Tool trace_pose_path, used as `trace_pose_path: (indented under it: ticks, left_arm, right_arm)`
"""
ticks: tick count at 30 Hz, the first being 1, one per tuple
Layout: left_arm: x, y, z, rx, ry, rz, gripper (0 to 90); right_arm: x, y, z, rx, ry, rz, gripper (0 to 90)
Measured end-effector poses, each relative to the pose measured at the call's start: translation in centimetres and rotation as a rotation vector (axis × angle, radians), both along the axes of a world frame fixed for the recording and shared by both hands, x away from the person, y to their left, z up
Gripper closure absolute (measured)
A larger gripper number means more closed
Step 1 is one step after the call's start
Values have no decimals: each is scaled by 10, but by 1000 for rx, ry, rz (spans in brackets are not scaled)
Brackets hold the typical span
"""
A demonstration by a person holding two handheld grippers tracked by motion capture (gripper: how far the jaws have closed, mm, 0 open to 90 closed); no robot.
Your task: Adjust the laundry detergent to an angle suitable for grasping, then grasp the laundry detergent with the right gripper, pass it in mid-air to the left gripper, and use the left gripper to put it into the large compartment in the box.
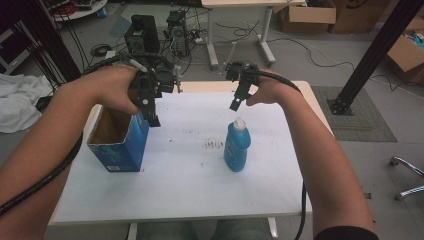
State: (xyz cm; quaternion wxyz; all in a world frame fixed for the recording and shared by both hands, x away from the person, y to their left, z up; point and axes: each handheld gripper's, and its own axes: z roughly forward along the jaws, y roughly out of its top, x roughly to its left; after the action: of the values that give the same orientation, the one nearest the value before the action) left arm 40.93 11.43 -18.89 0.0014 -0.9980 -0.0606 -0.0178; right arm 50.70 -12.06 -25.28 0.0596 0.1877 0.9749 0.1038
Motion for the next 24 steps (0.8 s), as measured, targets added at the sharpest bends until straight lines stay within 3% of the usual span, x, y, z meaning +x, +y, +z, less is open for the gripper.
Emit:
trace_pose_path:
  ticks: [2, 6, 16, 24]
  left_arm:
    - [-2, 0, 2, -10, 0, -3, 1]
    - [-4, -5, 2, 10, 2, -11, 1]
    - [0, -8, 3, 11, -1, -23, 1]
    - [-6, -6, 0, 6, 0, -16, 1]
  right_arm:
    - [0, 0, 2, -4, 1, 0, 0]
    - [0, 1, 4, -6, -3, 3, 0]
    - [4, -1, -2, -9, 3, -8, 0]
    - [4, -4, 0, 84, -6, -41, 0]
